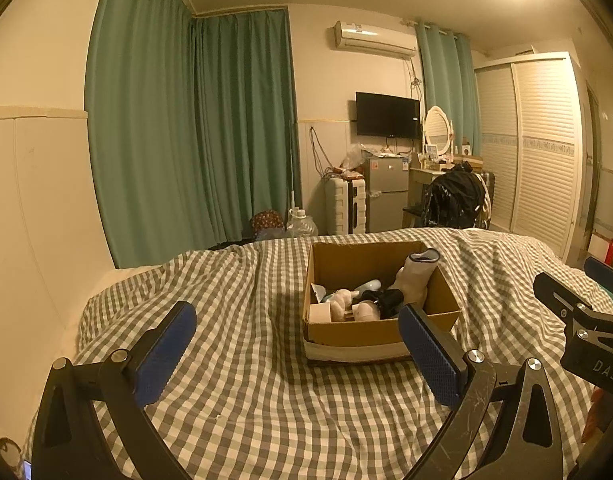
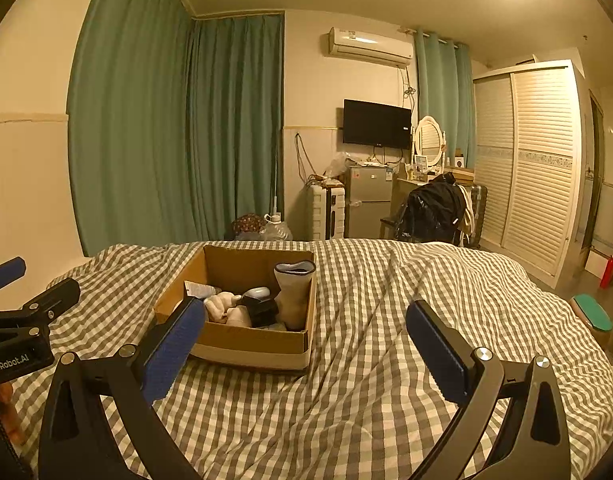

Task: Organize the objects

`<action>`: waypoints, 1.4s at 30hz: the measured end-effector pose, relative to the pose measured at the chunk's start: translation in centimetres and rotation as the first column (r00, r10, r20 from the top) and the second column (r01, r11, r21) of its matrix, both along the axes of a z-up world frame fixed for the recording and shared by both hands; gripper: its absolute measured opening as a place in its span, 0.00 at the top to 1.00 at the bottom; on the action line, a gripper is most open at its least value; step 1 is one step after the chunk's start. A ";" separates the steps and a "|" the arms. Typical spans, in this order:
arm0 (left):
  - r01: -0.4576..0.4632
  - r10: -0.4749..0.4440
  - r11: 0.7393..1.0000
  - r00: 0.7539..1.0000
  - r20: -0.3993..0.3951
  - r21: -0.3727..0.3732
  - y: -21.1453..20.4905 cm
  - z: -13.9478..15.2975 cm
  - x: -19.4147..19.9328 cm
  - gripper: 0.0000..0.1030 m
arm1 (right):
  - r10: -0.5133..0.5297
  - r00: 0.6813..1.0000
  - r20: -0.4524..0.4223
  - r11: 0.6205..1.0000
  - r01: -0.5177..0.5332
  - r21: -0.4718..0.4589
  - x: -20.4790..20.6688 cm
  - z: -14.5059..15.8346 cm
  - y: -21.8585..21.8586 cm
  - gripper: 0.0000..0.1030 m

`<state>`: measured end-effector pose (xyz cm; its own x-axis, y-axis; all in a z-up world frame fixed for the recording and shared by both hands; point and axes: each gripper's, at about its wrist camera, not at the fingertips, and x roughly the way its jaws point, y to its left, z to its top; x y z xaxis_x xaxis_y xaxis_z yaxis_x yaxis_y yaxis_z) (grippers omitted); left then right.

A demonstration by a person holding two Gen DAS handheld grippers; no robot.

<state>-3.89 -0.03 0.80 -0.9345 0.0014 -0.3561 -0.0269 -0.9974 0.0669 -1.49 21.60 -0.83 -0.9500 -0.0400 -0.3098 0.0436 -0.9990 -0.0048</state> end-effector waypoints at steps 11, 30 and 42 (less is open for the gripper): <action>0.003 -0.003 1.000 1.000 -0.012 -0.015 0.2 0.1 0.2 0.00 | -0.002 1.000 0.010 1.000 0.002 -0.001 -0.2 -0.3 0.0 0.02; 0.002 -0.002 1.000 1.000 -0.001 -0.010 -0.1 -0.2 0.0 0.00 | 0.000 1.000 0.021 1.000 0.000 0.002 -0.3 -0.6 -0.1 0.02; -0.005 0.006 1.000 1.000 0.006 -0.004 -0.2 -0.6 0.0 0.00 | 0.003 1.000 0.027 1.000 -0.003 0.004 -0.4 -0.8 -0.2 0.02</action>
<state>-3.91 -0.20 0.25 -0.9323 -0.0050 -0.3617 -0.0219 -0.9973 0.0703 -1.86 21.36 -1.65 -0.9413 -0.0413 -0.3351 0.0464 -0.9989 -0.0072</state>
